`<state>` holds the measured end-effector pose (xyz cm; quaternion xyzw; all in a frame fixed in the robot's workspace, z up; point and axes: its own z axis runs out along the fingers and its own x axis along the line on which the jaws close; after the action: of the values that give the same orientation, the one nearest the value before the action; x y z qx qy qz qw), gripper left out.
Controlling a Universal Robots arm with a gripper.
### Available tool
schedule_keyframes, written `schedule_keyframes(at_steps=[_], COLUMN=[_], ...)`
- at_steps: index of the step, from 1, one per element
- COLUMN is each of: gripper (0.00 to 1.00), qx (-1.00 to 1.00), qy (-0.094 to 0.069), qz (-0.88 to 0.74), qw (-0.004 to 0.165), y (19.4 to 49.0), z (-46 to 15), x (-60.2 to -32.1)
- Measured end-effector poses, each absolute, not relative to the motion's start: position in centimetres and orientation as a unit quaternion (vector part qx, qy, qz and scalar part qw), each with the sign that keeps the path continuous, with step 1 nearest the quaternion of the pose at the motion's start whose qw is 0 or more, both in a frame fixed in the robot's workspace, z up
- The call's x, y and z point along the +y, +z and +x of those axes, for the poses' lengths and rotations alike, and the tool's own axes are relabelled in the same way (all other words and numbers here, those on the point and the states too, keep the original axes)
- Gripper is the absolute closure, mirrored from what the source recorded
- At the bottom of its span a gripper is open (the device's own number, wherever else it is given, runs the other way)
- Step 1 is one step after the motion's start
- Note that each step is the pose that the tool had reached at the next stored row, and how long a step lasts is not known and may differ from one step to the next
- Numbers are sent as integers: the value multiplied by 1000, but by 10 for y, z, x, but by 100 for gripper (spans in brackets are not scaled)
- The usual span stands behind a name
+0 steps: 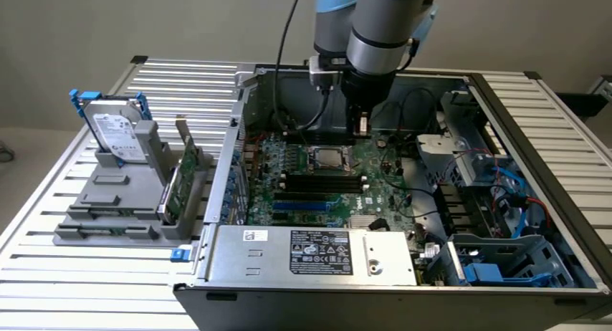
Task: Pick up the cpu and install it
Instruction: 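Close the cpu cover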
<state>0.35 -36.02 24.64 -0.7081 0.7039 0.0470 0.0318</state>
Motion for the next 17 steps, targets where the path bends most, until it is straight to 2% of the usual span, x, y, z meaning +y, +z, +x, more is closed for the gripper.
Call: schedule_keyframes(at_steps=[17], gripper=[89], qx=[703], qy=[63], qz=[-707], qw=[42], y=[265], z=[61], x=[-374])
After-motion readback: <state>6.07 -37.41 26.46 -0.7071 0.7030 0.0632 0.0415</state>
